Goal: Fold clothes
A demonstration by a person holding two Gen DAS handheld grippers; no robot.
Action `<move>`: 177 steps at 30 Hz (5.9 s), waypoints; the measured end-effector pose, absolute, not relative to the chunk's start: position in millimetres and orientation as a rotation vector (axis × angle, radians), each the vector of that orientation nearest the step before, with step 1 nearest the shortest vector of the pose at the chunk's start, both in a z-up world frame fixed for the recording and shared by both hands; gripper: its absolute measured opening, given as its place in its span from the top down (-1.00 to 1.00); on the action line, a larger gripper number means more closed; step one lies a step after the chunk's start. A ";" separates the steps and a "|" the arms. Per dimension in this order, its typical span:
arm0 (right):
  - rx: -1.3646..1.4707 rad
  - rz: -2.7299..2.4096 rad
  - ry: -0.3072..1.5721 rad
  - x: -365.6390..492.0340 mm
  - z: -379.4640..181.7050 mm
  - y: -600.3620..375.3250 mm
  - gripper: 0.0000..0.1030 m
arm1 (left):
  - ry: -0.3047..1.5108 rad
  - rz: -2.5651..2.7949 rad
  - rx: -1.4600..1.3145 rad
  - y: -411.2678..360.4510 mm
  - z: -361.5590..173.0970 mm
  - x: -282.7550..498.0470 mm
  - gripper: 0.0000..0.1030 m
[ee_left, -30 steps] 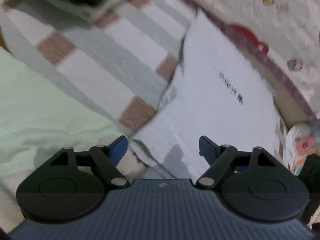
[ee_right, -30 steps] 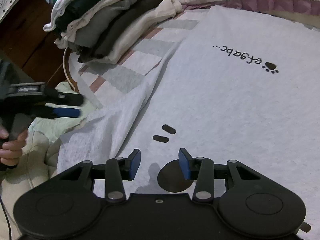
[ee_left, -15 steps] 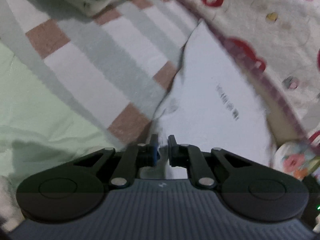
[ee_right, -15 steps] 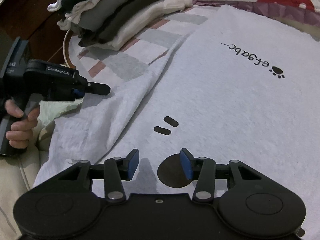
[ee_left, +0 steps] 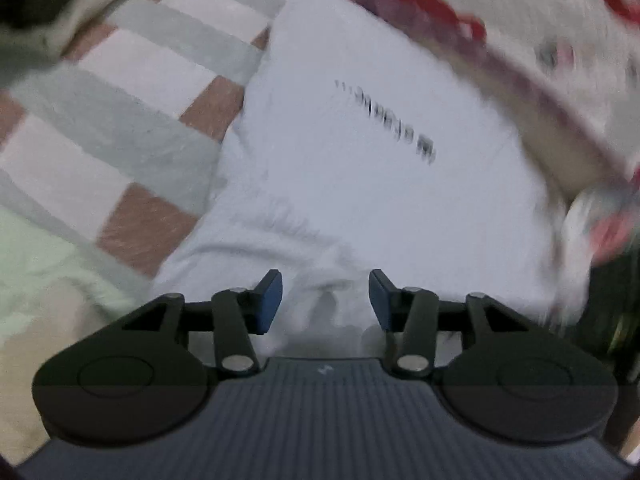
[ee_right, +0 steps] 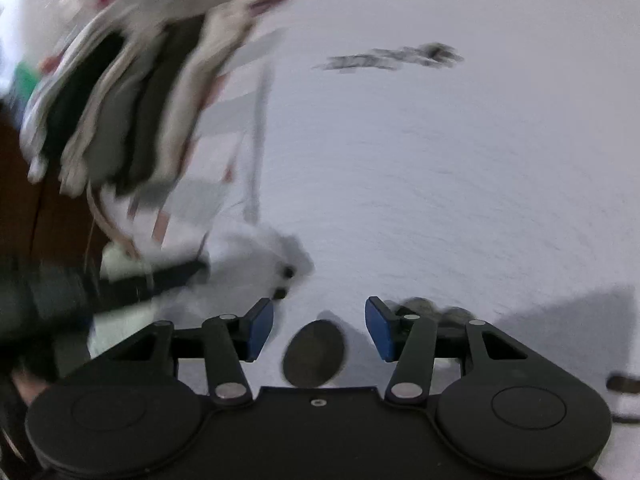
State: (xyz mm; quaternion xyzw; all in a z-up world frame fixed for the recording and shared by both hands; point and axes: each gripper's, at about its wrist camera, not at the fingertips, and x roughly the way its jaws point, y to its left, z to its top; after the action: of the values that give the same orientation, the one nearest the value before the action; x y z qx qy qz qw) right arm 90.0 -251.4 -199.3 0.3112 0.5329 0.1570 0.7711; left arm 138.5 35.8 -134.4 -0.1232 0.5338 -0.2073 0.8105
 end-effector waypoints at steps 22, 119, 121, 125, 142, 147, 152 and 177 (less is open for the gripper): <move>0.733 0.635 1.057 85.2 -183.2 -216.2 -0.09 | 1.165 -0.309 -0.394 132.8 -135.6 87.3 0.94; 0.623 0.388 1.158 103.4 -209.7 -232.2 0.14 | 1.195 -0.578 0.008 58.4 -143.8 45.6 -0.08; 0.863 0.470 1.203 89.7 -211.2 -249.4 0.11 | 1.174 -0.566 0.033 54.7 -142.7 42.9 -0.17; 0.787 0.465 1.123 67.8 -159.9 -267.5 0.09 | 1.116 -0.523 0.117 43.5 -137.4 36.4 -0.18; 0.824 0.142 1.368 29.9 -153.7 -547.8 -0.28 | 1.148 -0.843 0.092 -155.1 -125.5 70.0 -0.20; 0.779 0.083 1.515 13.2 -196.8 -600.5 -0.28 | 1.249 -0.899 0.128 -204.8 -155.4 59.9 -0.04; 0.751 0.192 1.532 -10.5 -235.2 -599.0 -0.27 | 1.284 -0.950 0.087 -208.9 -161.7 53.2 -0.01; 0.777 0.538 1.322 57.7 -160.7 -523.7 0.88 | 1.074 -0.779 -0.089 -159.3 -133.2 37.0 -0.01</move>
State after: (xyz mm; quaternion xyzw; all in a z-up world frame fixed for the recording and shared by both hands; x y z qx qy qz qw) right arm 57.7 -523.7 -160.7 0.3470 0.5906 0.2403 0.6877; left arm 37.0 -159.3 -133.2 -0.0411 0.4984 -0.3615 0.7869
